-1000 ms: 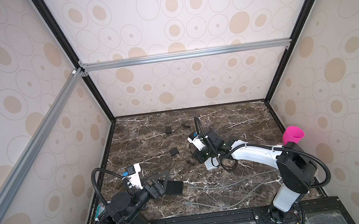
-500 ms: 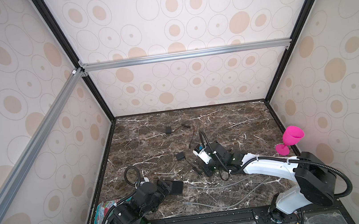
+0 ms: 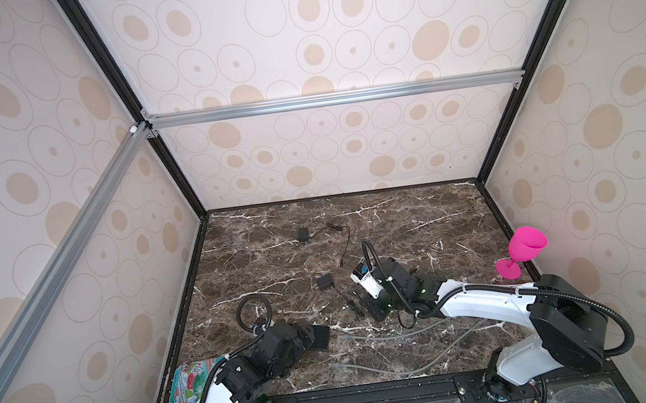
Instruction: Insert the plug into the switch port
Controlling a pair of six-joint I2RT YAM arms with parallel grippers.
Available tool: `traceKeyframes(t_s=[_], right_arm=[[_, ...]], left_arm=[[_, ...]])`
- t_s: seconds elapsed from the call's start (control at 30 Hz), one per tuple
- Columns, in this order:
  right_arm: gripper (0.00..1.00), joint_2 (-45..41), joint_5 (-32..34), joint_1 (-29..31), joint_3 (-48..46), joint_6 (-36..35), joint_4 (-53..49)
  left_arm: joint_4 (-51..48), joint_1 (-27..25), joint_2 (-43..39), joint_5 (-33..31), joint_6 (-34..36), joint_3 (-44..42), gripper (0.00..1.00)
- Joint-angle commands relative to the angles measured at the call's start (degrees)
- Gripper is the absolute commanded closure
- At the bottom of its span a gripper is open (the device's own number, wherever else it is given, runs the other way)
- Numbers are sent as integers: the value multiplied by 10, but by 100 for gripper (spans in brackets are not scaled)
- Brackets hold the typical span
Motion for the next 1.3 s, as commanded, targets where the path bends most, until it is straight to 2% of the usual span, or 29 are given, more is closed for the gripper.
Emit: traceKeyframes(t_s=[0.0,0.23,0.37,0.57,0.77,0.87,0.97,1.03,1.27], right_arm=[[100,-15,-1,3,-13,-3,-1],[100,8,-17,21,-5,-14,-19],[100,43,-32,41,12,-16,-26],[100,119,-33,80,60,-25,-41],[100,177,-29,98,95,-33,-60],[100,182,-30,106,90,-34,-63],[100,180,-29,121,83,-32,-76],[100,169,-25,129,73,-26,-77],[100,138,-34,146,41,7,-59]], left_arm=[[48,13,6,-46,51,-4,2],[143,106,42,9,128,-30,2],[143,138,54,19,157,-19,2],[53,143,1,-11,198,53,2],[26,143,-67,42,244,112,2],[20,144,-84,38,287,137,2],[22,144,-78,23,337,152,2],[42,144,-63,39,367,152,2],[124,147,4,64,408,111,2]])
